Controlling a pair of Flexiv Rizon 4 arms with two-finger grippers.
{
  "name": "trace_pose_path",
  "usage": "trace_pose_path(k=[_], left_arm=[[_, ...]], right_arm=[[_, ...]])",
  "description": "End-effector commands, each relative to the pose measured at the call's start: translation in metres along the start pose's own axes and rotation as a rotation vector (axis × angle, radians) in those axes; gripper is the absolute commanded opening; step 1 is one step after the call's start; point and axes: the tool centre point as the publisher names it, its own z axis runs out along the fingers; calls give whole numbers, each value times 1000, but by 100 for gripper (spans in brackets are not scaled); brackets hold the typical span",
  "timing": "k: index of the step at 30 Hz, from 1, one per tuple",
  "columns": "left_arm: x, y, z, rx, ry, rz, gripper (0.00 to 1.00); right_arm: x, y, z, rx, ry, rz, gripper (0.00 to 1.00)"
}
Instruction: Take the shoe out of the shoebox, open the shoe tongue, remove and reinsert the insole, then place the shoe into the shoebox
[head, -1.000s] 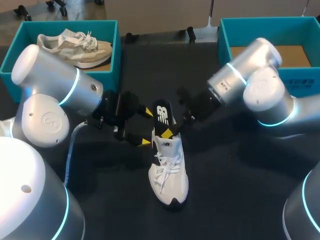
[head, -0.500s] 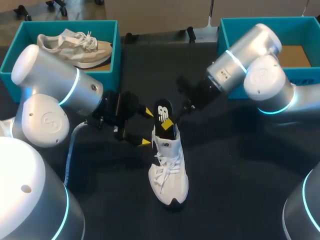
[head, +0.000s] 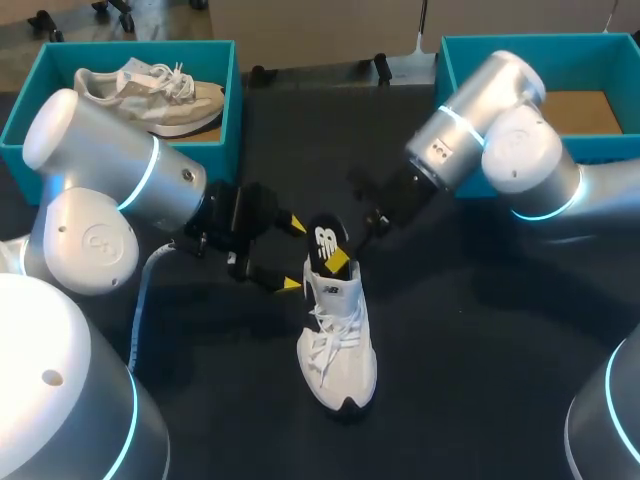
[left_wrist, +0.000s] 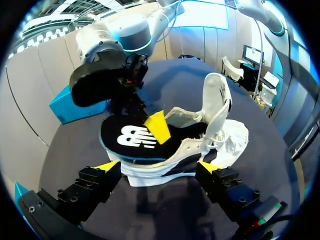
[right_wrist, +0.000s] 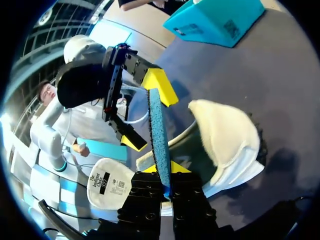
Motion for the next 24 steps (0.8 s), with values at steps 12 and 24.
trace_pose_path(k=[12,24], left_arm=[[0,-1,2,-6,-1,0,100],[0,-1,2,-6,-1,0,100]], right_arm=[[4,1,5,11,-36,16,22],[-2,24,-19,25,-89,-40,24]])
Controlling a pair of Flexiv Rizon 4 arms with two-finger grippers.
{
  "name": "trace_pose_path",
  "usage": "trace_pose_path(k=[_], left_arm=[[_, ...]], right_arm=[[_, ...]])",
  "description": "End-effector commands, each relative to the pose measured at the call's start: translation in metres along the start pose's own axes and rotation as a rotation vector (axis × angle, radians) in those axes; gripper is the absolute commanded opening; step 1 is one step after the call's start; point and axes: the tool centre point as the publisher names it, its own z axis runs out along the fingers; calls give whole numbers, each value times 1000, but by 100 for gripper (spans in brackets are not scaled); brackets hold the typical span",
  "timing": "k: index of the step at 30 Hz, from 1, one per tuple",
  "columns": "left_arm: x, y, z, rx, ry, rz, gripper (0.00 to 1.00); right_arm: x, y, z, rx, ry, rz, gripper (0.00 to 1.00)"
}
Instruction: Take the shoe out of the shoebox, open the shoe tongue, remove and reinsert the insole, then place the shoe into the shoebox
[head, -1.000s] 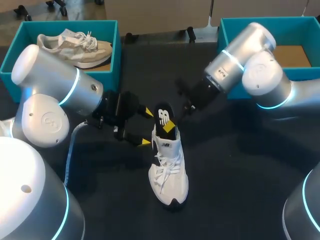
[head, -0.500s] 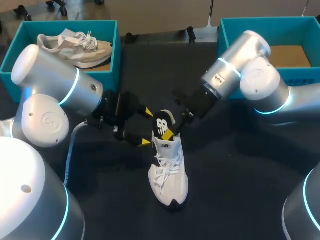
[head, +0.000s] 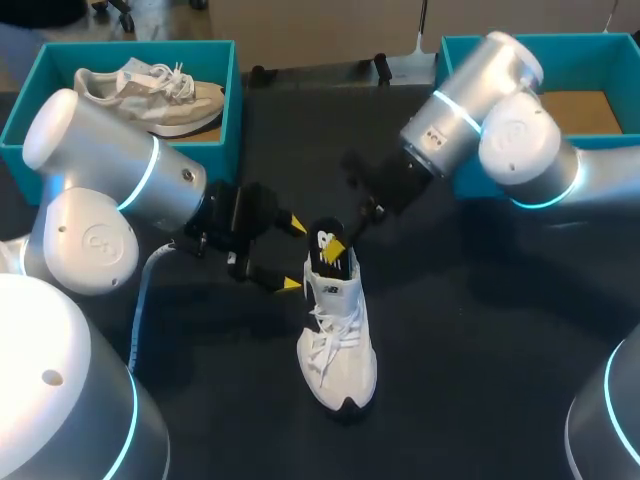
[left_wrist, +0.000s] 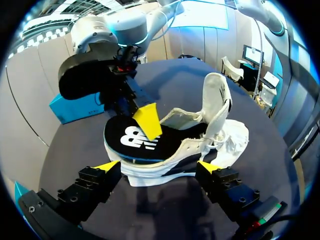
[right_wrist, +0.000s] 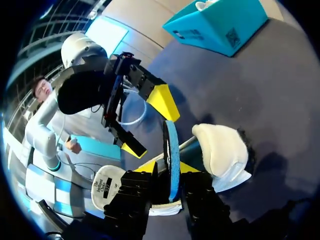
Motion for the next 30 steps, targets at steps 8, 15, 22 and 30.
trace_pose_path(k=[8,15,22,30], left_arm=[[0,-1,2,-6,-1,0,100],[0,-1,2,-6,-1,0,100],[0,-1,2,-6,-1,0,100],[0,-1,2,-6,-1,0,100]], right_arm=[[-12,7,-2,63,47,82,0],[-8,3,-5,90,87,149,0],[1,-18,9,121,116,210,0],[6,-28,20,140,125,232,0]])
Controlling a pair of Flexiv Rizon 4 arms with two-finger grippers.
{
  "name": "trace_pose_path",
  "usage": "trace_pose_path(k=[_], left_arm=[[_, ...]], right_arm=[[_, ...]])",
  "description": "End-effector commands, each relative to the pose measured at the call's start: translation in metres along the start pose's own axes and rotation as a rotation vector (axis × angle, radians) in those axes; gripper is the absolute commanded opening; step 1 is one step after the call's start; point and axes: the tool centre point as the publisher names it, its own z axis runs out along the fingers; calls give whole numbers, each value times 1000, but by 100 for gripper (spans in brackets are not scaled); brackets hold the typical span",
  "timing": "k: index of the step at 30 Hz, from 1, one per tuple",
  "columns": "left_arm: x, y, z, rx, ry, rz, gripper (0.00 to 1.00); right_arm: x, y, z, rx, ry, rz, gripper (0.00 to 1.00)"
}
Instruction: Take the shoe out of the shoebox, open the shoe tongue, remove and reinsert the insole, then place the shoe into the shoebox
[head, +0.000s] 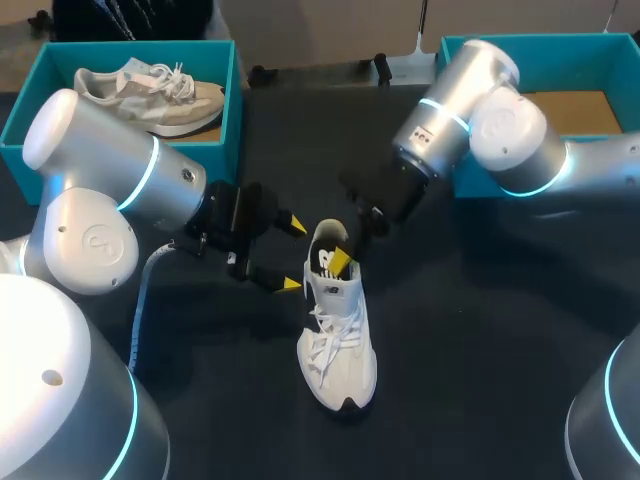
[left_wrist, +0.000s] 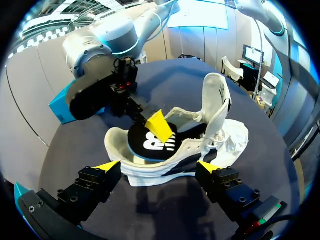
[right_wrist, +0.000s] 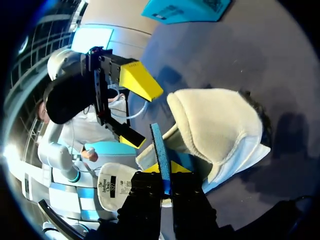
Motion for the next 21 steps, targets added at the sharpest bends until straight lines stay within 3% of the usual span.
trace_pose_path(k=[1,3,4,9,15,21], left_arm=[[0,-1,2,-6,-1,0,100],[0,-1,2,-6,-1,0,100],[0,-1,2,-6,-1,0,100],[0,-1,2,-6,-1,0,100],[0,-1,2,-6,-1,0,100],[0,-1,2,-6,-1,0,100]], right_arm=[[1,-2,7,0,-8,4,0],[0,-2,7,-8,-20,1,1],[2,1,4,-14,-27,-6,8],[9,7,-6,-23,-65,-27,25],[12,6,-11,-35,-97,-35,27],[14,8,-14,-46,-115,-45,40]])
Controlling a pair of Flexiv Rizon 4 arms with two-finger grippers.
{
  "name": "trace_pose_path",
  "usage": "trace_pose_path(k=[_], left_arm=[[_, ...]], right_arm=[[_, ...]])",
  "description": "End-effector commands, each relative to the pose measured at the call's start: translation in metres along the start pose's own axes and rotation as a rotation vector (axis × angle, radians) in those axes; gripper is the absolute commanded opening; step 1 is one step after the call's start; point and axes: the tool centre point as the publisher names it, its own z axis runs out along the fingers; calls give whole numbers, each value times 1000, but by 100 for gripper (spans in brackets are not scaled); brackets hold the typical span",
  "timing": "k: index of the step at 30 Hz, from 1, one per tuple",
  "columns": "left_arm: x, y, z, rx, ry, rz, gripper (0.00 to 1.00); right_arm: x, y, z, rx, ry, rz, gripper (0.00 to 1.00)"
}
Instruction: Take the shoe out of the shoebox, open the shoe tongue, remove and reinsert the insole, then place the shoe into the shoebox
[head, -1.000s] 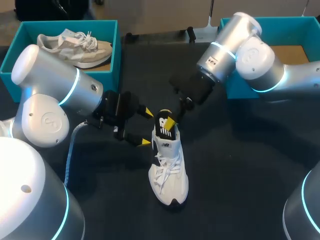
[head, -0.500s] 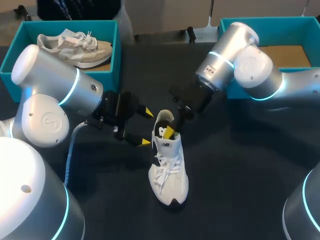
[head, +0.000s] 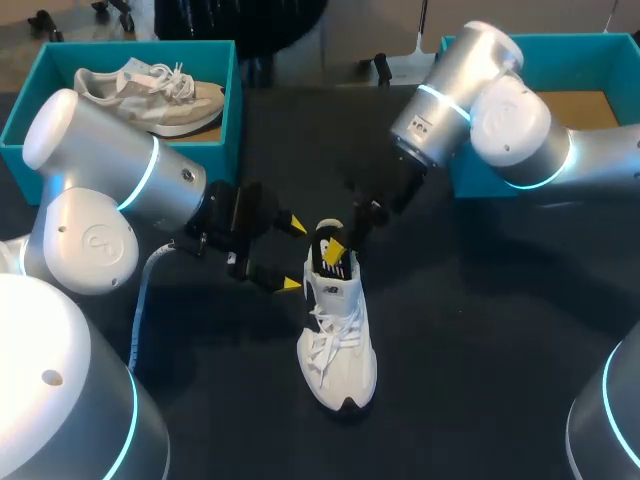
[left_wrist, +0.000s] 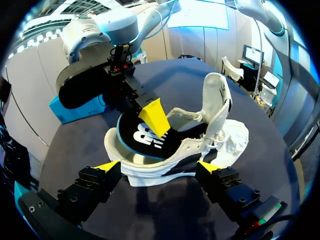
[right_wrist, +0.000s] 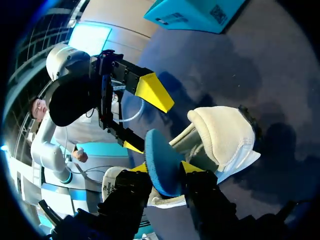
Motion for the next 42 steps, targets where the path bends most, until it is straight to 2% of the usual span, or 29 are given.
trace_pose_path(k=[1,8,9,12,13,28,38,39,40,42], left_arm=[[0,-1,2,-6,-1,0,100],[0,-1,2,-6,-1,0,100],[0,-1,2,-6,-1,0,100],[0,-1,2,-6,-1,0,100],[0,-1,2,-6,-1,0,100],[0,-1,2,-6,-1,0,100],[0,-1,2,-6,-1,0,100],[0,-1,2,-6,-1,0,100],[0,-1,2,-6,-1,0,100],[0,-1,2,-6,-1,0,100]], right_arm=[[6,-3,-2,-6,-20,-4,41],[5,2,-13,-32,-56,-21,39],[3,3,-14,-33,-57,-24,35],[-4,6,-12,-31,-41,-40,5],[-7,7,-10,-25,-29,-47,0],[-18,16,-5,57,5,-108,0],[-17,3,1,40,-3,-77,0],[-16,3,1,38,-5,-76,1],[-15,2,1,37,-6,-75,8],[-13,0,2,33,-10,-68,10]])
